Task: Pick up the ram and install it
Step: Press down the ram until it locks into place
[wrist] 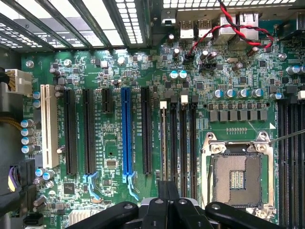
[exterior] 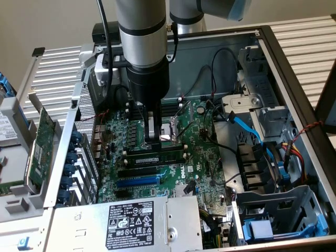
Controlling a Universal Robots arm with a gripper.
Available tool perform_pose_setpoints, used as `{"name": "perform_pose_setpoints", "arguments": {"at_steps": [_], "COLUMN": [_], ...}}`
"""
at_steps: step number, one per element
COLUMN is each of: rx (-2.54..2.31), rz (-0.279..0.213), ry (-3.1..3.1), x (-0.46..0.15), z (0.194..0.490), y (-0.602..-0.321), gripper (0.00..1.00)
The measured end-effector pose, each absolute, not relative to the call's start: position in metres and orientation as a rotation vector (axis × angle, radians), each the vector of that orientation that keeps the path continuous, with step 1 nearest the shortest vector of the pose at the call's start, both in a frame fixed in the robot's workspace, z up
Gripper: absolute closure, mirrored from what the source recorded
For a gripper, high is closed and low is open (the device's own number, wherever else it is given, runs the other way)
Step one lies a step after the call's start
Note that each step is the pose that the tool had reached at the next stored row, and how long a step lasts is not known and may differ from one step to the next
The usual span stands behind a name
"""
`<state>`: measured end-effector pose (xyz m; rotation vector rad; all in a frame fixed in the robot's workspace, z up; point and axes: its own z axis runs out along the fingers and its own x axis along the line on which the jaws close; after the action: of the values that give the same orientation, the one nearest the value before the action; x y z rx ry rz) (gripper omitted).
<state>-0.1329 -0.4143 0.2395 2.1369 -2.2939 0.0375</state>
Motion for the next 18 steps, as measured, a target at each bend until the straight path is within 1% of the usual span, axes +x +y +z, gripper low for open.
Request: {"name": "perform_pose_setpoints", "arguments": {"at_steps": [9,18], "rx": [2.118,1.976], "rz": [0.037,0.037], "ry": [-2.311,-2.432], "x": [-0.1329,-0.1329], "z": [0.2395,0.2395], "y": [-0.4143,-0.4143], "gripper": [0.89,0.89]}}
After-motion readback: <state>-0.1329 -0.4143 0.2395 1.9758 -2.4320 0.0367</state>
